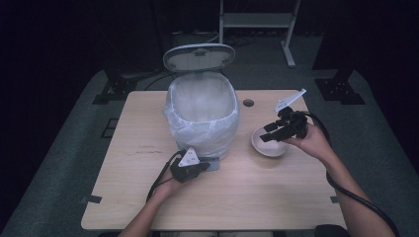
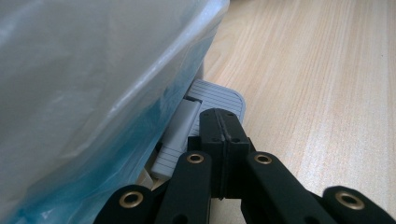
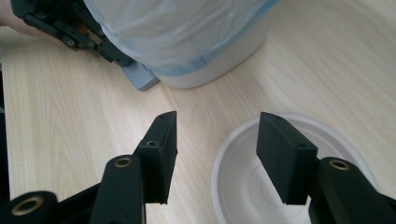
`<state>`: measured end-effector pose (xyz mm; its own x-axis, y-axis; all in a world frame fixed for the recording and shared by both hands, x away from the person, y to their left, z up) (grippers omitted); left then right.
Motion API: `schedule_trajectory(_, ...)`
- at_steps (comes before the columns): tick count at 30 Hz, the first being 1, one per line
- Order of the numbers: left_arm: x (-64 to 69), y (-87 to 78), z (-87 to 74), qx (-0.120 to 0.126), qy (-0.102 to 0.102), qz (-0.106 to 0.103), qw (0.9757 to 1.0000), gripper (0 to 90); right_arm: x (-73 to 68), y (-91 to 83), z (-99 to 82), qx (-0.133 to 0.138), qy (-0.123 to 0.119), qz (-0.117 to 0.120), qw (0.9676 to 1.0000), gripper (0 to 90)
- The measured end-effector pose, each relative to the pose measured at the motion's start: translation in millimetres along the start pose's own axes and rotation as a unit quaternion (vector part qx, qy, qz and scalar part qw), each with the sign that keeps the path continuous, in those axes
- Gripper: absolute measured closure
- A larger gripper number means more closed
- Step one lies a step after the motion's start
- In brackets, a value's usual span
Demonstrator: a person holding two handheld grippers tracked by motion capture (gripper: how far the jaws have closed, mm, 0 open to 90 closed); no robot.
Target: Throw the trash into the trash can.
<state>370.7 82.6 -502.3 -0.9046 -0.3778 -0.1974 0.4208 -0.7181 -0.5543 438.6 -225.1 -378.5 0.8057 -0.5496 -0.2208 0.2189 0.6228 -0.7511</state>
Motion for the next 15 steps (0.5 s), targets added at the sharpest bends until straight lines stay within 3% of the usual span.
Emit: schedule_trajectory(15,-0.3,-0.1,-0.1,-0.002,0.002,0.0,1.0,90.0,14.5,16.7,-37.0,-0.003,0.027,0.006,0.9996,45.8)
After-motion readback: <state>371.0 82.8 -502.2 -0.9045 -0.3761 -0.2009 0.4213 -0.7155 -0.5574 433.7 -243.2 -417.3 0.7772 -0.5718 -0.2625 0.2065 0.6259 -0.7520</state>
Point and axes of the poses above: each handheld gripper's, and its own axes: y roughly forward along the jaws, z roughly out of its top, x roughly to its right, the point moved 4 cm from there along y, roughly forward along the jaws, and after that the axes turned 8 degrees about y, right-handed, at the moved point
